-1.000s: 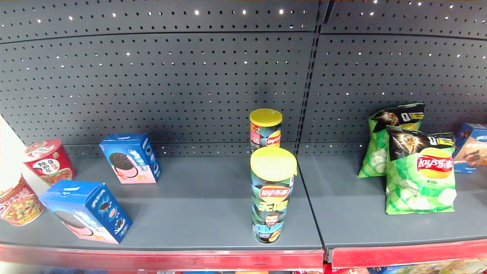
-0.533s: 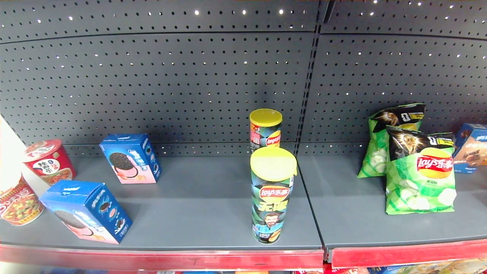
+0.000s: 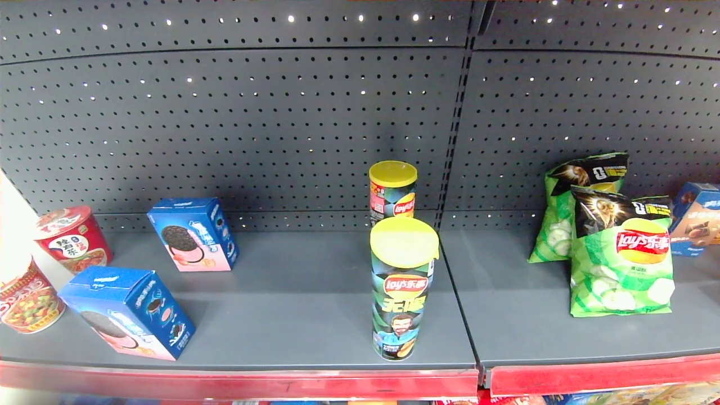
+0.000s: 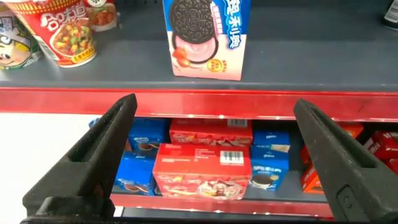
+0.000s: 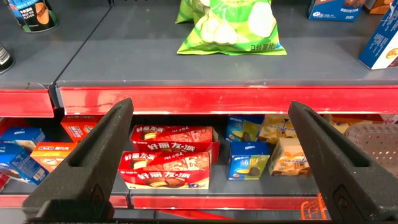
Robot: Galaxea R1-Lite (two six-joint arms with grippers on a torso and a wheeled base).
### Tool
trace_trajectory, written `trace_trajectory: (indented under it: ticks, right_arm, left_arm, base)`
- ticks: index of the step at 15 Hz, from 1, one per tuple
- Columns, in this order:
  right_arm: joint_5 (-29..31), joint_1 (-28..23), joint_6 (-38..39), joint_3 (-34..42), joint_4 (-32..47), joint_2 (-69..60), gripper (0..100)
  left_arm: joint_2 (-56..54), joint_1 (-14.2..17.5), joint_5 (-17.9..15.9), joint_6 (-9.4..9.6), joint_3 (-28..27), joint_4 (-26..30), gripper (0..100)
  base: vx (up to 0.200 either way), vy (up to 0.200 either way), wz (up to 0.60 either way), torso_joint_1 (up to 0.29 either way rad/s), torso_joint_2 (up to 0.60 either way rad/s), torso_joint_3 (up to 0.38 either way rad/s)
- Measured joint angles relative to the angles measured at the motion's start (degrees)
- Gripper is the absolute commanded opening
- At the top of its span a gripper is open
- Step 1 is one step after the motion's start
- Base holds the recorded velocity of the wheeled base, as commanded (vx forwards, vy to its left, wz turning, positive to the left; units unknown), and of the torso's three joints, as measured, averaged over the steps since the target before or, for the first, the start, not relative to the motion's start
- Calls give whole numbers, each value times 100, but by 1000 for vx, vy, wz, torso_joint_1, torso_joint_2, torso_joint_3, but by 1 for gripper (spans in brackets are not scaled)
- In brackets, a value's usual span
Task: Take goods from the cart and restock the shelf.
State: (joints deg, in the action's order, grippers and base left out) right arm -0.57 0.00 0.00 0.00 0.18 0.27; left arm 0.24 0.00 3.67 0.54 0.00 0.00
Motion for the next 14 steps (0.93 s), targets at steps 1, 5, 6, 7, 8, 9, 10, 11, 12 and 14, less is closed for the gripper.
trace_trajectory:
  ticks: [1,5,6,7,8,9,10,11,12,14]
  right_arm:
    - [-2,0,0,0,0,0,100]
    - [-2,0,0,0,0,0,100]
    - [-2,0,0,0,0,0,100]
    - [-2,0,0,0,0,0,100]
    - [-7,-5,-10,0,0,0,100]
    - [-7,-2,-10,0,4,0,100]
    - [-9,-2,-10,0,2,0,100]
    - [-9,0,-2,0,0,0,100]
    - [-5,0,-5,0,0,0,100]
    - [-5,0,0,0,2,0,100]
  left_arm:
    - [-2,0,0,-21,0,0,100]
    - [-4,0,0,-67,0,0,100]
    - [-4,0,-1,-67,0,0,100]
    - [-4,0,0,-69,0,0,100]
    - [-4,0,0,-69,0,0,100]
    - [-4,0,-1,-69,0,0,100]
    - [-4,0,-1,-69,0,0,100]
    - [-4,0,0,-69,0,0,100]
    - [-4,0,-1,-69,0,0,100]
    - [-4,0,-1,-69,0,0,100]
  base:
    - [0,0,0,0,0,0]
    - [0,0,0,0,0,0]
    - [0,0,0,0,0,0]
    - [0,0,0,0,0,0]
    - [0,0,0,0,0,0]
    - [0,0,0,0,0,0]
    - [0,0,0,0,0,0]
    - [0,0,0,0,0,0]
    - [0,0,0,0,0,0]
    - [0,0,0,0,0,0]
